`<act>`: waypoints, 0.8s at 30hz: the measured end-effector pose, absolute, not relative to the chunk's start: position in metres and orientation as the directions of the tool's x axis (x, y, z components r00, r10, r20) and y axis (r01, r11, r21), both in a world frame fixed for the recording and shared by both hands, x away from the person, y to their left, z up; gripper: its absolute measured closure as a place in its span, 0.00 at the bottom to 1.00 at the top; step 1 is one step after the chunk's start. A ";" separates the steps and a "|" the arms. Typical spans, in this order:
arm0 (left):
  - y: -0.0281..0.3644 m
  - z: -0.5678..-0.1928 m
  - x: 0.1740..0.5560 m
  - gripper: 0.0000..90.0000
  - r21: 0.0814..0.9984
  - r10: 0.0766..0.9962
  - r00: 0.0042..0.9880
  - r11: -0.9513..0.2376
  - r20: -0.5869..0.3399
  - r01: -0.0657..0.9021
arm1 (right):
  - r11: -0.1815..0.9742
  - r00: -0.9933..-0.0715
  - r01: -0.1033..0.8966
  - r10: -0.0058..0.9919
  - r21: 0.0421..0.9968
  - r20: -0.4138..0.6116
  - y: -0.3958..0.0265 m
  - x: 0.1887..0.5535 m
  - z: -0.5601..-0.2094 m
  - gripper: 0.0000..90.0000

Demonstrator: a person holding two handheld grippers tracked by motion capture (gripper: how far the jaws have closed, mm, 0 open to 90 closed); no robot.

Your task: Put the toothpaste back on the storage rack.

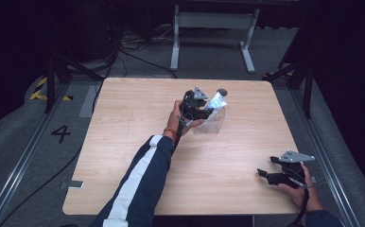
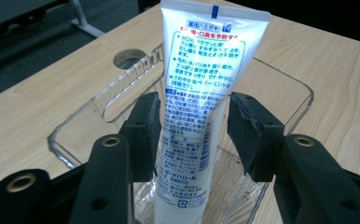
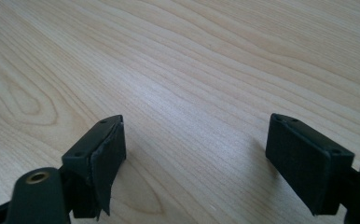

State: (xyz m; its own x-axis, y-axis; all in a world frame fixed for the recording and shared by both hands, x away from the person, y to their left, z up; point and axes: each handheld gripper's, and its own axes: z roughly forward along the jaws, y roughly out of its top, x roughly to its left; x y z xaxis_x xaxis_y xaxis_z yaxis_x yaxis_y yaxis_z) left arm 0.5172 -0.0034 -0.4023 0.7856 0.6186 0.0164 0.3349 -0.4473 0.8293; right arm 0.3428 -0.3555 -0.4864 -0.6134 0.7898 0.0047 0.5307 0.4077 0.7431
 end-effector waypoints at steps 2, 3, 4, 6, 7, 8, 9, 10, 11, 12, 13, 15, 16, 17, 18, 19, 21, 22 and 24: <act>-0.002 -0.399 0.515 0.60 0.829 0.616 0.787 -0.455 0.027 0.327 | 0.407 -0.613 0.531 0.790 0.743 0.005 -0.355 0.343 -0.486 0.23; -0.001 -0.397 0.514 0.59 0.828 0.617 0.786 -0.456 0.030 0.326 | 0.407 -0.613 0.531 0.790 0.743 0.005 -0.355 0.343 -0.486 0.23; 0.000 -0.395 0.513 0.58 0.830 0.613 0.789 -0.457 0.035 0.319 | 0.407 -0.613 0.531 0.790 0.743 0.005 -0.355 0.343 -0.486 0.23; 0.003 -0.391 0.511 0.58 0.829 0.613 0.788 -0.467 0.053 0.307 | 0.408 -0.613 0.531 0.790 0.743 0.005 -0.355 0.343 -0.486 0.23; 0.005 -0.389 0.510 0.58 0.833 0.615 0.787 -0.461 0.051 0.307 | 0.408 -0.613 0.531 0.790 0.743 0.005 -0.355 0.343 -0.486 0.23; 0.006 -0.387 0.509 0.57 0.833 0.612 0.789 -0.464 0.056 0.301 | 0.407 -0.613 0.531 0.790 0.743 0.005 -0.355 0.343 -0.486 0.23; 0.007 -0.385 0.507 0.57 0.835 0.614 0.787 -0.462 0.057 0.300 | 0.407 -0.613 0.531 0.790 0.743 0.005 -0.355 0.343 -0.486 0.23; 0.009 -0.384 0.506 0.57 0.835 0.614 0.787 -0.462 0.060 0.297 | 0.408 -0.613 0.531 0.790 0.743 0.005 -0.355 0.343 -0.486 0.23; 0.010 -0.383 0.505 0.57 0.836 0.613 0.788 -0.461 0.057 0.298 | 0.408 -0.613 0.531 0.790 0.743 0.005 -0.355 0.343 -0.486 0.23; 0.011 -0.382 0.504 0.57 0.835 0.611 0.789 -0.464 0.060 0.296 | 0.407 -0.613 0.532 0.790 0.743 0.006 -0.355 0.343 -0.486 0.23; 0.013 -0.380 0.503 0.56 0.832 0.609 0.790 -0.474 0.074 0.288 | 0.406 -0.613 0.532 0.790 0.742 0.007 -0.355 0.343 -0.486 0.23; 0.015 -0.379 0.501 0.56 0.835 0.609 0.790 -0.468 0.069 0.289 | 0.408 -0.613 0.531 0.790 0.743 0.005 -0.355 0.343 -0.486 0.23; 0.016 -0.378 0.499 0.56 0.833 0.612 0.788 -0.471 0.071 0.291 | 0.408 -0.614 0.531 0.790 0.743 0.005 -0.355 0.343 -0.486 0.23; 0.018 -0.377 0.499 0.56 0.830 0.606 0.791 -0.482 0.084 0.280 | 0.408 -0.613 0.531 0.790 0.743 0.004 -0.355 0.343 -0.486 0.23; 0.019 -0.376 0.498 0.56 0.828 0.604 0.792 -0.485 0.085 0.281 | 0.408 -0.613 0.530 0.790 0.743 0.005 -0.355 0.343 -0.486 0.23; 0.020 -0.376 0.496 0.56 0.829 0.606 0.791 -0.484 0.086 0.281 | 0.407 -0.613 0.531 0.790 0.743 0.005 -0.355 0.343 -0.486 0.23; 0.024 -0.373 0.494 0.55 0.822 0.601 0.793 -0.497 0.096 0.278 | 0.408 -0.613 0.531 0.790 0.743 0.004 -0.355 0.343 -0.486 0.23; 0.025 -0.373 0.493 0.55 0.820 0.599 0.794 -0.505 0.107 0.270 | 0.408 -0.613 0.530 0.790 0.743 0.004 -0.355 0.343 -0.486 0.23; 0.028 -0.371 0.490 0.53 0.817 0.597 0.795 -0.510 0.110 0.270 | 0.408 -0.613 0.530 0.790 0.743 0.004 -0.355 0.343 -0.486 0.23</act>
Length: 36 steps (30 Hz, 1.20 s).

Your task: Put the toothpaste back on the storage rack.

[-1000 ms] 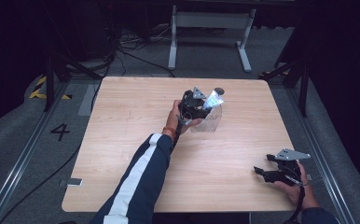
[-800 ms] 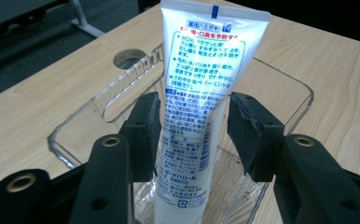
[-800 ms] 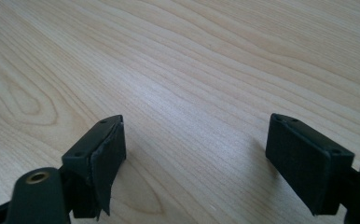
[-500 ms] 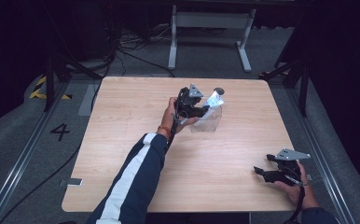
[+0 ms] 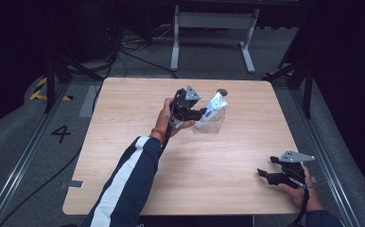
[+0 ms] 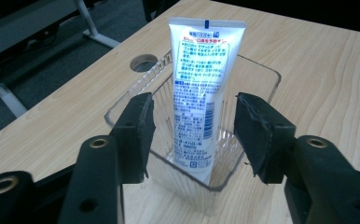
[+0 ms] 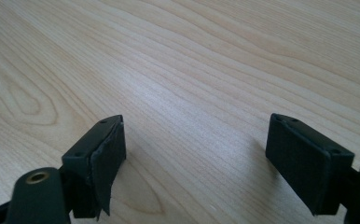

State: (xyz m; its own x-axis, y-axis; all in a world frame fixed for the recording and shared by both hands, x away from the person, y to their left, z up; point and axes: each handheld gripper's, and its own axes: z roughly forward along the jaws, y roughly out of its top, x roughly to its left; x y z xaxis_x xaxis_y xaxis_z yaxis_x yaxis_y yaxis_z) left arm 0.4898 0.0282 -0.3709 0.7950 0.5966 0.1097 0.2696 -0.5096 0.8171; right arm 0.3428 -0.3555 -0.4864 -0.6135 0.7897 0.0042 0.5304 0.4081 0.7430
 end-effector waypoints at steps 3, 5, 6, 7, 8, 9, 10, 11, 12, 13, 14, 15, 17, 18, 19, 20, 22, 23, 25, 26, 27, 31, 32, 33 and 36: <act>0.033 -0.368 0.485 0.49 0.811 0.586 0.802 -0.522 0.116 0.264 | 0.408 -0.613 0.531 0.790 0.743 0.005 -0.355 0.343 -0.486 0.23; 0.035 -0.366 0.482 0.47 0.809 0.583 0.804 -0.525 0.115 0.266 | 0.408 -0.613 0.531 0.790 0.743 0.005 -0.355 0.343 -0.486 0.23; 0.037 -0.364 0.480 0.46 0.804 0.580 0.806 -0.533 0.120 0.263 | 0.408 -0.613 0.531 0.790 0.743 0.004 -0.355 0.343 -0.486 0.23; 0.039 -0.364 0.478 0.45 0.810 0.579 0.806 -0.527 0.121 0.257 | 0.408 -0.613 0.530 0.790 0.743 0.004 -0.355 0.343 -0.486 0.23; 0.040 -0.363 0.476 0.45 0.809 0.580 0.805 -0.528 0.122 0.258 | 0.407 -0.613 0.531 0.790 0.743 0.005 -0.355 0.343 -0.486 0.23; 0.042 -0.363 0.474 0.44 0.807 0.579 0.805 -0.533 0.130 0.254 | 0.408 -0.613 0.531 0.790 0.743 0.005 -0.355 0.343 -0.486 0.23; 0.044 -0.363 0.472 0.44 0.805 0.582 0.803 -0.534 0.129 0.258 | 0.408 -0.613 0.531 0.790 0.743 0.004 -0.355 0.343 -0.486 0.23; 0.046 -0.362 0.471 0.41 0.803 0.579 0.803 -0.541 0.140 0.251 | 0.408 -0.613 0.531 0.790 0.743 0.004 -0.355 0.343 -0.486 0.23; 0.048 -0.362 0.469 0.41 0.800 0.580 0.803 -0.544 0.139 0.254 | 0.407 -0.613 0.530 0.790 0.743 0.005 -0.355 0.343 -0.486 0.23; 0.050 -0.361 0.467 0.41 0.800 0.580 0.802 -0.544 0.143 0.251 | 0.408 -0.613 0.531 0.790 0.743 0.004 -0.355 0.343 -0.486 0.23; 0.052 -0.361 0.466 0.40 0.801 0.578 0.802 -0.547 0.149 0.246 | 0.408 -0.613 0.531 0.790 0.743 0.004 -0.355 0.343 -0.486 0.23; 0.054 -0.360 0.465 0.40 0.801 0.581 0.801 -0.544 0.145 0.250 | 0.408 -0.613 0.531 0.790 0.743 0.005 -0.355 0.343 -0.486 0.23; 0.058 -0.360 0.463 0.39 0.803 0.583 0.800 -0.541 0.143 0.251 | 0.408 -0.613 0.531 0.790 0.743 0.004 -0.355 0.343 -0.486 0.23; 0.060 -0.360 0.461 0.39 0.800 0.585 0.798 -0.545 0.147 0.252 | 0.408 -0.613 0.531 0.790 0.743 0.005 -0.355 0.343 -0.486 0.23; 0.062 -0.360 0.460 0.38 0.795 0.581 0.799 -0.552 0.152 0.251 | 0.408 -0.613 0.531 0.790 0.743 0.005 -0.355 0.343 -0.486 0.23; 0.063 -0.360 0.459 0.37 0.789 0.577 0.802 -0.562 0.157 0.250 | 0.408 -0.613 0.530 0.790 0.743 0.004 -0.355 0.343 -0.486 0.23; 0.067 -0.361 0.456 0.36 0.785 0.579 0.800 -0.565 0.160 0.252 | 0.408 -0.614 0.530 0.790 0.743 0.004 -0.355 0.343 -0.486 0.23; 0.069 -0.361 0.455 0.36 0.780 0.577 0.801 -0.571 0.160 0.255 | 0.408 -0.613 0.531 0.790 0.743 0.004 -0.355 0.343 -0.486 0.23; 0.073 -0.363 0.453 0.33 0.763 0.576 0.800 -0.589 0.166 0.266 | 0.408 -0.613 0.531 0.790 0.743 0.005 -0.355 0.343 -0.486 0.23; 0.074 -0.363 0.453 0.32 0.760 0.577 0.799 -0.592 0.169 0.267 | 0.408 -0.613 0.531 0.790 0.743 0.004 -0.355 0.343 -0.486 0.23; 0.076 -0.365 0.451 0.31 0.751 0.573 0.801 -0.603 0.172 0.270 | 0.408 -0.613 0.531 0.790 0.743 0.004 -0.355 0.343 -0.486 0.23; 0.083 -0.367 0.446 0.30 0.730 0.566 0.803 -0.627 0.188 0.271 | 0.408 -0.613 0.531 0.790 0.743 0.005 -0.355 0.343 -0.486 0.23; 0.085 -0.368 0.445 0.30 0.728 0.567 0.801 -0.629 0.191 0.271 | 0.408 -0.613 0.530 0.790 0.743 0.004 -0.355 0.343 -0.486 0.23; 0.087 -0.368 0.444 0.29 0.725 0.567 0.800 -0.633 0.194 0.272 | 0.408 -0.613 0.530 0.790 0.743 0.004 -0.355 0.343 -0.486 0.23; 0.092 -0.371 0.440 0.29 0.707 0.569 0.797 -0.648 0.204 0.282 | 0.408 -0.613 0.530 0.790 0.743 0.004 -0.355 0.343 -0.486 0.23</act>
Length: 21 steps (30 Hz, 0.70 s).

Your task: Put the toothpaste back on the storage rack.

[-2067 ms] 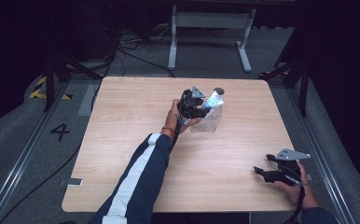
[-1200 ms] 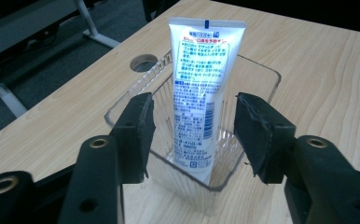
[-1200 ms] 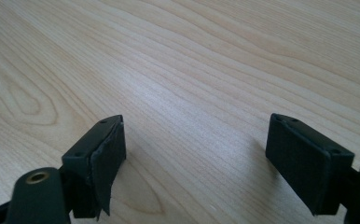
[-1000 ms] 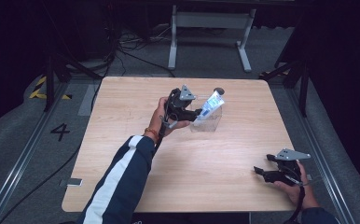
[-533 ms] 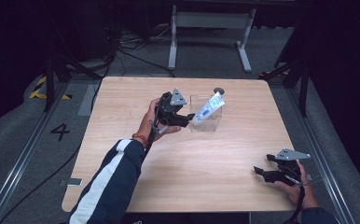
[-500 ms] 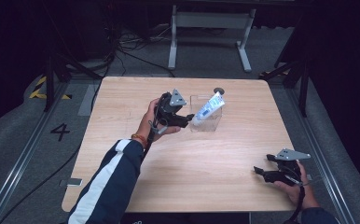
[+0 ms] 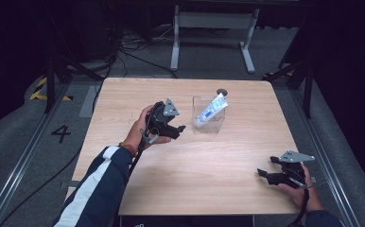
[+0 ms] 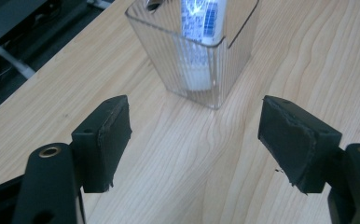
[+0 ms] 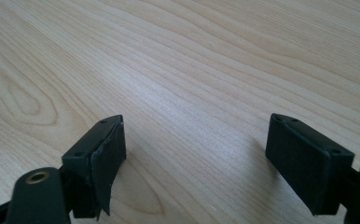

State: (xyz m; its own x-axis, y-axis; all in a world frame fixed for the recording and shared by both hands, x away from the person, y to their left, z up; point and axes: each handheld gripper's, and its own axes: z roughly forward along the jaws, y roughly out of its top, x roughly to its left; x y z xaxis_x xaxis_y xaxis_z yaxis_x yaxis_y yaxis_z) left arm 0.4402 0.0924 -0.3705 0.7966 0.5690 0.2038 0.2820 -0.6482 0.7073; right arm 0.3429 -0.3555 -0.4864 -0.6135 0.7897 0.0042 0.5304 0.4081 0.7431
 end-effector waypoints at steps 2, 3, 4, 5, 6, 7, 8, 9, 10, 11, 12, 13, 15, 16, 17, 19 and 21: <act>0.096 -0.372 0.438 0.29 0.699 0.570 0.796 -0.654 0.206 0.288 | 0.408 -0.613 0.531 0.790 0.743 0.005 -0.355 0.343 -0.486 0.23; 0.098 -0.373 0.437 0.28 0.697 0.570 0.795 -0.657 0.208 0.288 | 0.408 -0.613 0.531 0.790 0.743 0.005 -0.355 0.343 -0.486 0.23; 0.100 -0.373 0.435 0.28 0.694 0.571 0.793 -0.660 0.214 0.287 | 0.408 -0.613 0.531 0.790 0.743 0.005 -0.355 0.343 -0.486 0.23; 0.103 -0.374 0.434 0.28 0.689 0.570 0.793 -0.665 0.218 0.288 | 0.408 -0.613 0.530 0.790 0.743 0.004 -0.355 0.343 -0.486 0.23; 0.106 -0.375 0.433 0.28 0.690 0.572 0.792 -0.661 0.211 0.294 | 0.408 -0.613 0.531 0.790 0.743 0.005 -0.355 0.343 -0.486 0.23; 0.109 -0.375 0.432 0.28 0.685 0.570 0.792 -0.667 0.216 0.293 | 0.408 -0.613 0.531 0.790 0.743 0.004 -0.355 0.343 -0.486 0.23; 0.111 -0.376 0.430 0.28 0.685 0.573 0.790 -0.666 0.217 0.295 | 0.408 -0.613 0.531 0.790 0.743 0.005 -0.355 0.343 -0.486 0.23; 0.111 -0.376 0.430 0.29 0.685 0.573 0.790 -0.666 0.217 0.295 | 0.408 -0.613 0.531 0.790 0.743 0.005 -0.355 0.343 -0.486 0.23; 0.114 -0.377 0.429 0.29 0.682 0.571 0.792 -0.669 0.217 0.295 | 0.408 -0.613 0.531 0.790 0.743 0.005 -0.355 0.343 -0.486 0.23; 0.117 -0.377 0.427 0.29 0.675 0.572 0.791 -0.673 0.216 0.302 | 0.408 -0.613 0.531 0.790 0.743 0.004 -0.355 0.343 -0.486 0.23; 0.119 -0.378 0.426 0.29 0.674 0.572 0.788 -0.677 0.227 0.297 | 0.408 -0.613 0.531 0.790 0.743 0.005 -0.355 0.343 -0.486 0.23; 0.121 -0.378 0.424 0.29 0.671 0.570 0.788 -0.680 0.231 0.296 | 0.408 -0.613 0.531 0.790 0.743 0.005 -0.355 0.343 -0.486 0.23; 0.126 -0.379 0.421 0.29 0.657 0.569 0.785 -0.693 0.245 0.297 | 0.408 -0.613 0.531 0.790 0.743 0.004 -0.355 0.343 -0.486 0.23; 0.128 -0.380 0.419 0.29 0.656 0.571 0.784 -0.692 0.243 0.301 | 0.407 -0.613 0.531 0.790 0.743 0.005 -0.355 0.343 -0.486 0.23; 0.128 -0.380 0.419 0.29 0.656 0.571 0.784 -0.692 0.243 0.301 | 0.408 -0.613 0.530 0.790 0.743 0.004 -0.355 0.343 -0.486 0.23; 0.135 -0.382 0.415 0.28 0.643 0.568 0.782 -0.704 0.256 0.301 | 0.408 -0.613 0.530 0.790 0.743 0.003 -0.355 0.343 -0.486 0.23; 0.140 -0.384 0.412 0.28 0.646 0.573 0.777 -0.701 0.259 0.302 | 0.407 -0.613 0.530 0.790 0.744 0.004 -0.355 0.343 -0.487 0.23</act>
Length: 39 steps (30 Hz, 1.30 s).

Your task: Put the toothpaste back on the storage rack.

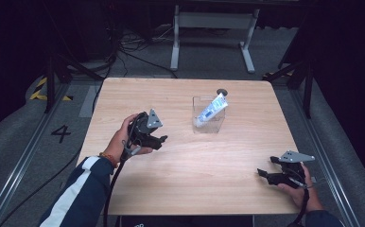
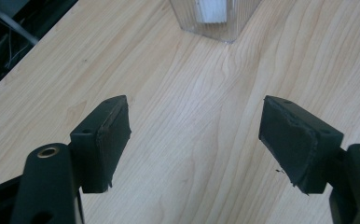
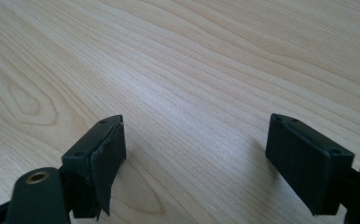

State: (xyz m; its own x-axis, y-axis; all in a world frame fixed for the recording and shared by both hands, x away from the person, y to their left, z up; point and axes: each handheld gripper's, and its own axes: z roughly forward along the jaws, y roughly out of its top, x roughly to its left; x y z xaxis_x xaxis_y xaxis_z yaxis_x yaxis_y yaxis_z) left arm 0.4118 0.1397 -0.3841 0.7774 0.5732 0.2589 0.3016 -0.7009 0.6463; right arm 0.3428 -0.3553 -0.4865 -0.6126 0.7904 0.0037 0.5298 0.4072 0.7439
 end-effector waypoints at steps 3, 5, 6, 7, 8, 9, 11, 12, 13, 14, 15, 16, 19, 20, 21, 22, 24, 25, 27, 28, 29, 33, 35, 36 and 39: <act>0.147 -0.388 0.407 0.28 0.636 0.578 0.773 -0.706 0.261 0.313 | 0.407 -0.613 0.530 0.790 0.744 0.003 -0.355 0.343 -0.487 0.23; 0.151 -0.391 0.405 0.28 0.631 0.579 0.772 -0.707 0.261 0.318 | 0.406 -0.612 0.530 0.791 0.745 0.004 -0.355 0.343 -0.486 0.23; 0.153 -0.393 0.403 0.28 0.625 0.578 0.771 -0.713 0.267 0.318 | 0.408 -0.612 0.529 0.791 0.744 0.003 -0.355 0.343 -0.487 0.23; 0.155 -0.395 0.401 0.28 0.621 0.580 0.770 -0.714 0.266 0.323 | 0.407 -0.611 0.530 0.791 0.744 0.004 -0.355 0.343 -0.487 0.23; 0.157 -0.397 0.400 0.28 0.620 0.584 0.768 -0.712 0.261 0.330 | 0.407 -0.611 0.531 0.791 0.744 0.003 -0.355 0.343 -0.487 0.23; 0.159 -0.399 0.399 0.28 0.616 0.586 0.768 -0.713 0.259 0.336 | 0.406 -0.611 0.531 0.792 0.744 0.004 -0.355 0.343 -0.487 0.23; 0.164 -0.402 0.396 0.28 0.612 0.592 0.762 -0.713 0.263 0.343 | 0.406 -0.610 0.531 0.792 0.744 0.004 -0.355 0.343 -0.487 0.23; 0.167 -0.404 0.394 0.28 0.608 0.594 0.761 -0.713 0.261 0.349 | 0.404 -0.610 0.532 0.793 0.744 0.005 -0.355 0.343 -0.486 0.23; 0.169 -0.406 0.393 0.28 0.603 0.596 0.759 -0.715 0.262 0.353 | 0.404 -0.609 0.532 0.793 0.744 0.005 -0.355 0.342 -0.486 0.23; 0.172 -0.408 0.392 0.28 0.588 0.590 0.760 -0.728 0.274 0.353 | 0.405 -0.610 0.532 0.793 0.744 0.004 -0.355 0.343 -0.487 0.23; 0.174 -0.410 0.390 0.28 0.583 0.592 0.758 -0.730 0.275 0.358 | 0.404 -0.609 0.532 0.793 0.744 0.005 -0.355 0.342 -0.486 0.23; 0.177 -0.413 0.388 0.28 0.580 0.596 0.755 -0.728 0.272 0.366 | 0.405 -0.610 0.531 0.793 0.744 0.004 -0.355 0.343 -0.487 0.23; 0.184 -0.419 0.383 0.27 0.561 0.597 0.749 -0.739 0.287 0.374 | 0.403 -0.609 0.532 0.794 0.744 0.006 -0.355 0.342 -0.486 0.23; 0.187 -0.421 0.382 0.27 0.556 0.602 0.746 -0.738 0.286 0.382 | 0.405 -0.609 0.532 0.793 0.744 0.004 -0.355 0.342 -0.487 0.23; 0.190 -0.423 0.379 0.27 0.549 0.610 0.742 -0.734 0.277 0.399 | 0.404 -0.609 0.532 0.793 0.744 0.005 -0.355 0.342 -0.486 0.23; 0.192 -0.425 0.378 0.27 0.557 0.612 0.740 -0.731 0.278 0.395 | 0.405 -0.610 0.532 0.793 0.744 0.004 -0.355 0.343 -0.487 0.23; 0.198 -0.429 0.375 0.26 0.546 0.611 0.741 -0.735 0.278 0.401 | 0.405 -0.609 0.532 0.793 0.744 0.004 -0.355 0.343 -0.487 0.23; 0.201 -0.431 0.373 0.26 0.545 0.618 0.737 -0.732 0.275 0.410 | 0.405 -0.609 0.532 0.793 0.744 0.004 -0.355 0.343 -0.487 0.23; 0.209 -0.436 0.369 0.25 0.547 0.626 0.731 -0.725 0.271 0.418 | 0.405 -0.609 0.532 0.793 0.744 0.004 -0.355 0.343 -0.487 0.23; 0.209 -0.436 0.369 0.25 0.547 0.626 0.731 -0.725 0.271 0.418 | 0.405 -0.609 0.532 0.793 0.744 0.004 -0.355 0.343 -0.487 0.23; 0.213 -0.438 0.367 0.25 0.548 0.628 0.733 -0.722 0.262 0.422 | 0.405 -0.609 0.532 0.793 0.744 0.004 -0.355 0.343 -0.487 0.23; 0.225 -0.445 0.360 0.25 0.554 0.636 0.734 -0.710 0.240 0.434 | 0.405 -0.609 0.532 0.793 0.744 0.004 -0.355 0.343 -0.486 0.23; 0.230 -0.449 0.355 0.25 0.549 0.637 0.734 -0.710 0.235 0.440 | 0.405 -0.609 0.532 0.793 0.744 0.004 -0.355 0.343 -0.487 0.23; 0.233 -0.452 0.353 0.24 0.549 0.637 0.733 -0.712 0.240 0.439 | 0.405 -0.610 0.532 0.793 0.744 0.004 -0.355 0.343 -0.487 0.23; 0.240 -0.457 0.345 0.24 0.549 0.635 0.735 -0.712 0.237 0.438 | 0.405 -0.610 0.532 0.793 0.744 0.004 -0.355 0.343 -0.486 0.23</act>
